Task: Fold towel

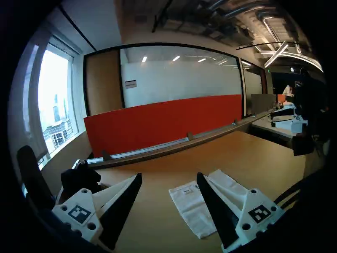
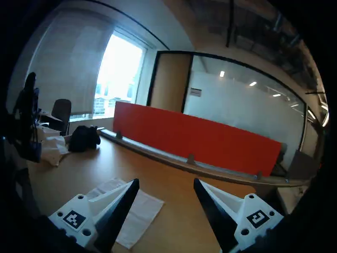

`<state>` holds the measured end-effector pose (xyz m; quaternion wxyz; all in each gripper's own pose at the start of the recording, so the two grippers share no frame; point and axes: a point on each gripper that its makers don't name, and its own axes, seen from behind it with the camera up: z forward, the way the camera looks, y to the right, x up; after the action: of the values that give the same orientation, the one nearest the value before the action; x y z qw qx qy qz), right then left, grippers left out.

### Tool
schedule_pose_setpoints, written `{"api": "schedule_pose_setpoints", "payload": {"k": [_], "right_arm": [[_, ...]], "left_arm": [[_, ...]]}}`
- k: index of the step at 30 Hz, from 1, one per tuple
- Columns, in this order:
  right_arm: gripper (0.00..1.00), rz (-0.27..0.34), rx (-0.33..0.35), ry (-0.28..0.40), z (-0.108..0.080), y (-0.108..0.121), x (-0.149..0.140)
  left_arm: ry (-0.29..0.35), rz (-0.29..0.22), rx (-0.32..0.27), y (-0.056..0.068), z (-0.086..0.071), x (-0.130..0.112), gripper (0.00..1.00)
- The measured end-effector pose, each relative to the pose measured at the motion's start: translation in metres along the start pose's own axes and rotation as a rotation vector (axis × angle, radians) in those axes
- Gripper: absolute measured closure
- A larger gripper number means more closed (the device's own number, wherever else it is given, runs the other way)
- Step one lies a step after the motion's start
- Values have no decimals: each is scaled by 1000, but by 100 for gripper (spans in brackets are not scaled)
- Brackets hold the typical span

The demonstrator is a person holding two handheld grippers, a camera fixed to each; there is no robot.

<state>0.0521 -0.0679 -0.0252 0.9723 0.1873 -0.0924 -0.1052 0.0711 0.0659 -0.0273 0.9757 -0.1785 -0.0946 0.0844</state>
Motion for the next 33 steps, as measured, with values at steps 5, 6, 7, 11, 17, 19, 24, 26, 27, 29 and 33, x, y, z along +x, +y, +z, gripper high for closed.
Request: {"api": "schedule_pose_setpoints", "payload": {"k": [5, 6, 7, 11, 17, 19, 24, 26, 27, 29, 33], "right_arm": [[0, -20, 60, -40, 2, -10, -6], [0, -23, 71, -46, 2, -11, -6], [0, -29, 81, -52, 3, -13, -8], [0, -44, 117, -78, 5, -21, -18], [0, -38, 164, -110, 6, -35, -36], [0, -34, 177, -118, 7, -40, -41], [0, -35, 201, -149, 10, -49, -62], [0, -40, 208, -164, 12, -52, -72], [0, -42, 212, -170, 12, -53, -76], [0, -44, 219, -183, 15, -56, -85], [0, -49, 235, -206, 19, -63, -103]], "left_arm": [[-21, -1, -54, 13, 1, -5, 4], [-25, -1, -62, 15, 1, -7, 4], [-30, 1, -69, 16, 1, -8, 4], [-51, 16, -94, 23, 2, -17, 4], [-84, 33, -123, 36, 6, -37, 3], [-93, 32, -133, 40, 7, -45, 4], [-117, 30, -152, 50, 11, -64, 4], [-127, 34, -160, 54, 13, -72, 4], [-132, 36, -163, 56, 14, -76, 4], [-142, 36, -173, 60, 17, -85, 4], [-172, 41, -190, 66, 21, -105, 4]]}}
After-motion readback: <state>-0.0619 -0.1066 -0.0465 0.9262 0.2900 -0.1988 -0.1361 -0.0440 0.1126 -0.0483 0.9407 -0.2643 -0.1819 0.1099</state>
